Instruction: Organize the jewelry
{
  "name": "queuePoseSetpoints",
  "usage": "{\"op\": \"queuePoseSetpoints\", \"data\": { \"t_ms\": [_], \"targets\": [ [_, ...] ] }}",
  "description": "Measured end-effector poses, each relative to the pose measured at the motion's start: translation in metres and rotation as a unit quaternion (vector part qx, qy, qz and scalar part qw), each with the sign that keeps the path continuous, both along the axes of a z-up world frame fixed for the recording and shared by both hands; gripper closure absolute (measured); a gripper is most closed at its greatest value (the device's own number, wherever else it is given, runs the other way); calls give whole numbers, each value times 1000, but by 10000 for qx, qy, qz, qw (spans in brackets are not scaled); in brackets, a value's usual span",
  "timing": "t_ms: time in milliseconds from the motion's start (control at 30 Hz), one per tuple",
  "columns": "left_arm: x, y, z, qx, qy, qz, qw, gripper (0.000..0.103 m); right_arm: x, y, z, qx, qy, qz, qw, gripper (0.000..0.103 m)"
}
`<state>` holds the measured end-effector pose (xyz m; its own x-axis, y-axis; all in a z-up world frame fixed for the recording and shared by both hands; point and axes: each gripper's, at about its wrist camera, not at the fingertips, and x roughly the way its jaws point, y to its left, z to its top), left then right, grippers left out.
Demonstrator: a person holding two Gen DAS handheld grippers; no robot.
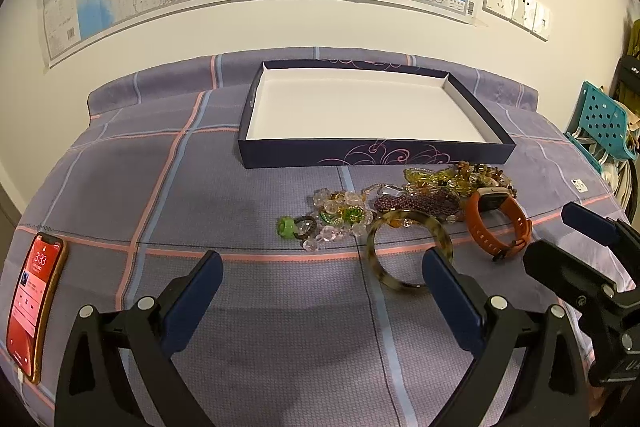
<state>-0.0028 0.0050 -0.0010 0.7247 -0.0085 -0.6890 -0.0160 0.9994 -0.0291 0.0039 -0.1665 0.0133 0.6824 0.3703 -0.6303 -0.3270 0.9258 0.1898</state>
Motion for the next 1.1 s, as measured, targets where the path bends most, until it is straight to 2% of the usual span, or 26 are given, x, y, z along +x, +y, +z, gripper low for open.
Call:
{"op": "queuePoseSetpoints", "data": {
  "t_ms": [1100],
  "targets": [
    [-1,-2,-3,25,-7,0,10000,7,6,-3,-6,191,197,39,9996,6]
  ]
}}
